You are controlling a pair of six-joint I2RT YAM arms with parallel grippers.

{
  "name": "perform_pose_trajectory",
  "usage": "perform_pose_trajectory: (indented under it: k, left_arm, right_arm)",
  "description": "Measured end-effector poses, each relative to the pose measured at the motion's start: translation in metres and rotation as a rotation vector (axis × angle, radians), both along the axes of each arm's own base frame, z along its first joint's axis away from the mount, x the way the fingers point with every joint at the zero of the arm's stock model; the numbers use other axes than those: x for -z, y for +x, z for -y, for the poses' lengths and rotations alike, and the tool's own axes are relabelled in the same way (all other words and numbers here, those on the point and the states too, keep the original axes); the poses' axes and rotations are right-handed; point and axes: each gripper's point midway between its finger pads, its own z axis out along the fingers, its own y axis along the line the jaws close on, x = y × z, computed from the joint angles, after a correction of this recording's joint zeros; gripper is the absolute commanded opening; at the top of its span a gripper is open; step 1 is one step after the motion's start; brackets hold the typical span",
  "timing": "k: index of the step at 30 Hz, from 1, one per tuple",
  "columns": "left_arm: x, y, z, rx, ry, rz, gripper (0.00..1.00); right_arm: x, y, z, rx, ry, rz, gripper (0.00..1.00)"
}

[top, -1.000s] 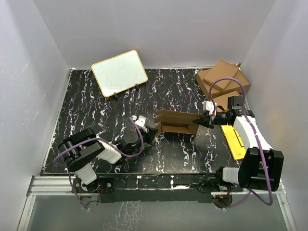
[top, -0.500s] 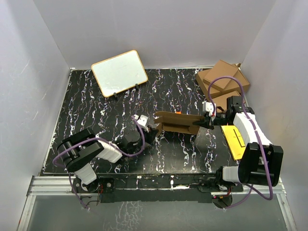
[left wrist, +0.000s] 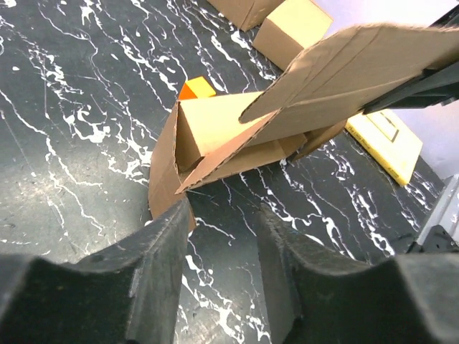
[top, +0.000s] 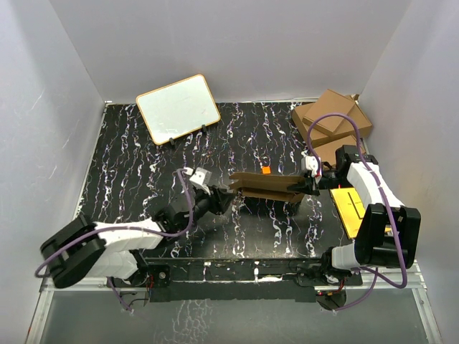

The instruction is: Fold the paper box

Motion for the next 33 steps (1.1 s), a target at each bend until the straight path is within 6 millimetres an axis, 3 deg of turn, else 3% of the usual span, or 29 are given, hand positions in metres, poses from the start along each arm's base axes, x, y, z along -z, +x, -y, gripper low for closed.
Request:
perform_pose_trajectory:
  k: [4,8,11,13,18,22,27,33]
  left_arm:
    - [-0.026,-0.007,-0.015,-0.031,-0.028,-0.024,0.43]
    - [-0.046,0.0,-0.042,-0.114,-0.061,-0.042,0.4]
    - [-0.039,0.021,-0.064,-0.184,-0.057,-0.091,0.38]
    - [-0.024,0.038,-0.072,-0.217,-0.031,-0.144,0.38]
    - [0.024,0.049,-0.051,-0.144,0.043,-0.256,0.39]
    - [0.05,0.054,-0.032,-0.067,0.046,-0.257,0.39]
    - [0.064,0.054,-0.02,0.007,0.02,-0.189,0.4]
    - [0.061,0.055,-0.004,0.07,0.007,-0.085,0.41]
  right_arm:
    - [-0.001,0.001,0.0,0.0,0.0,0.001,0.08]
    - [-0.001,0.001,0.0,0.004,0.0,-0.007,0.08]
    - [-0.002,0.003,0.001,0.011,0.003,-0.017,0.08]
    - [-0.002,0.004,0.001,0.014,0.005,-0.024,0.08]
    - [-0.003,0.005,0.001,0.02,0.008,-0.04,0.08]
    - [-0.003,0.006,0.001,0.023,0.009,-0.046,0.08]
    - [-0.002,0.007,0.001,0.026,0.01,-0.049,0.08]
    - [-0.003,0.009,0.001,0.033,0.015,-0.064,0.08]
